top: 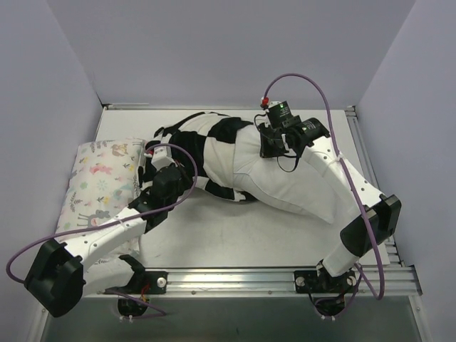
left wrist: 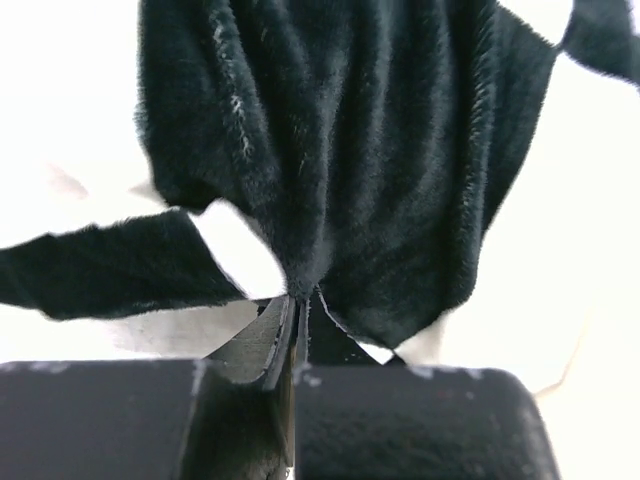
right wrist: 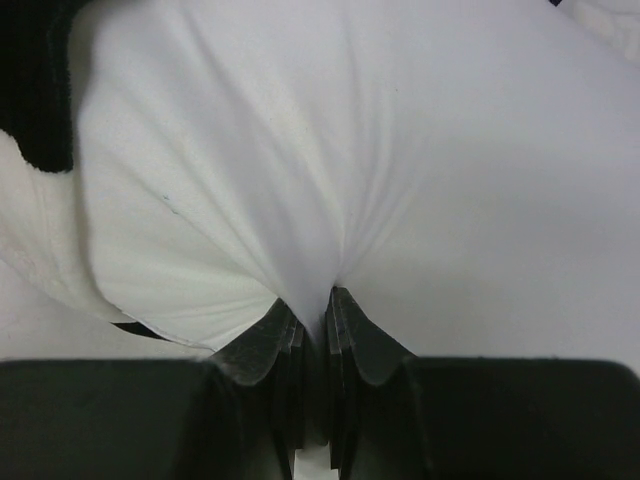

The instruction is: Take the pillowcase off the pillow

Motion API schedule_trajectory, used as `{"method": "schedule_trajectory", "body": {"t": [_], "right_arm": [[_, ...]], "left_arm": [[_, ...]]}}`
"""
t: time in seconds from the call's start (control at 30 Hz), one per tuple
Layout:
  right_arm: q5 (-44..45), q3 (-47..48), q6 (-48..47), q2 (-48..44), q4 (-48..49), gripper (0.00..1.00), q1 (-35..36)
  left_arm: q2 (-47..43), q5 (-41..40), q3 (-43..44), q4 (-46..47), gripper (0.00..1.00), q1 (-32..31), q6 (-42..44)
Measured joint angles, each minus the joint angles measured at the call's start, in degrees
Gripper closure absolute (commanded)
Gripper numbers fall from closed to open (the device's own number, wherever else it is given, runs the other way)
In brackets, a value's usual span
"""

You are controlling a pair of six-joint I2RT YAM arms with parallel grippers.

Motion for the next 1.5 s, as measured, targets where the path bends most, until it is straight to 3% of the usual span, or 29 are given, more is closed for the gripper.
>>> {"method": "schedule_trajectory", "body": {"t": [0.1, 0.17, 0.27, 0.3, 0.37, 0.47, 0.67, 0.8, 1.07, 1.13, 1.23, 1.27, 1.33, 1.5], "right_arm": [[0.26, 1.49, -0.17, 0.0, -1.22, 1.0, -0.07], [0.83, 3.15, -0.26, 0.0, -2.51, 0.94, -0.13], [1.9, 6.47, -0.39, -0.11, -4.46, 0.55, -0.28], [2.27, 7.72, -0.76, -0.26, -4.63, 0.35, -0.28], [3.32, 9.68, -1.4, -1.42, -4.26, 0.16, 0.13], [6.49, 10.8, -3.63, -5.27, -3.85, 0.04, 2.78], [7.67, 7.78, -8.81, -12.39, -2.14, 0.0, 11.17], [7.82, -1.6, -11.37, -16.13, -1.22, 0.0, 15.52], [9.88, -13.97, -14.56, -14.75, 1.4, 0.0, 19.69], [12.5, -14.1, -14.97, -13.31, 2.49, 0.07, 20.0], [17.84, -14.05, -15.28, -10.16, 4.22, 0.57, 19.74], [19.1, -13.99, -15.21, -9.07, 4.63, 0.86, 19.26], [20.57, -13.9, -14.19, -7.04, 5.46, 1.0, 17.64], [21.22, -12.74, -11.39, -6.03, 6.91, 1.0, 12.46]], "left_arm": [[-2.29, -1.84, 2.01, -2.73, 1.0, -1.01, 1.29], [-4.02, -3.21, 4.33, -5.16, 1.0, -2.43, 2.54], [-4.87, -5.97, 10.58, -9.49, 1.0, -5.57, 5.18], [-4.87, -7.3, 13.29, -11.17, 1.0, -7.02, 6.21], [-4.76, -8.31, 17.33, -14.12, 1.0, -8.92, 7.69], [-3.69, -8.7, 21.99, -18.23, 1.0, -10.08, 8.83], [-1.64, -9.46, 23.3, -22.14, 1.0, -10.05, 9.16], [0.22, -9.44, 25.31, -24.28, 1.0, -10.05, 9.86], [2.21, -9.16, 30.36, -27.26, 1.0, -10.05, 10.58], [2.47, -9.14, 30.88, -27.76, 1.0, -10.05, 10.78], [2.49, -9.22, 31.76, -29.38, 1.0, -9.97, 11.26], [2.49, -9.22, 32.04, -29.79, 1.0, -9.68, 11.41], [2.49, -8.46, 32.87, -30.77, 1.0, -8.57, 11.47], [2.51, -3.08, 33.66, -32.15, 1.0, -0.04, 10.54]]}}
